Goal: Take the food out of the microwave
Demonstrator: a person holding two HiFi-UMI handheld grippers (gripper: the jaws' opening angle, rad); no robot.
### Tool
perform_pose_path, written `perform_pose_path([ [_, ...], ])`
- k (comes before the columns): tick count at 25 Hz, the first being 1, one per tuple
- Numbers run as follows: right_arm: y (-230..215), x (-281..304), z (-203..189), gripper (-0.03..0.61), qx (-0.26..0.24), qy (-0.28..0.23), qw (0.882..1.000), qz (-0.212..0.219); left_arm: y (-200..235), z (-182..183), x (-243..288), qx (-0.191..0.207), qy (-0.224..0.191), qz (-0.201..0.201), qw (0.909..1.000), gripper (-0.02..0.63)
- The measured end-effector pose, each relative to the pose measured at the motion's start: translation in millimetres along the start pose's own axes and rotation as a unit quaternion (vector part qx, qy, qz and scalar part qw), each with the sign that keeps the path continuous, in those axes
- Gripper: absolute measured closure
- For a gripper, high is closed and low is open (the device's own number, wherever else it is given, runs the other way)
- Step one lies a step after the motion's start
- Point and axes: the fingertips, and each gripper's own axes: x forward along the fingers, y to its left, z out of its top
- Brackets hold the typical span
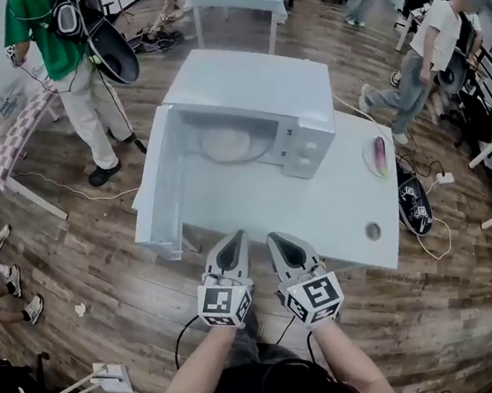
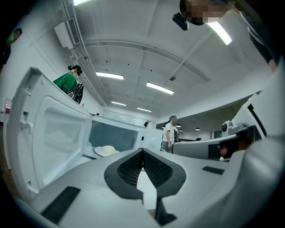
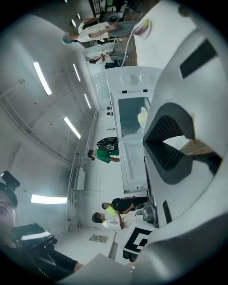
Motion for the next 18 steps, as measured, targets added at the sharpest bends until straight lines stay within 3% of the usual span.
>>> perform_pose_path([
  [18, -58.9, 133.7, -11.9, 0.565, 0.027, 0.041, 0.999, -0.013, 87.6, -20.7, 104.2, -0.032, 0.036, 0.01, 0.9988, 0.603],
])
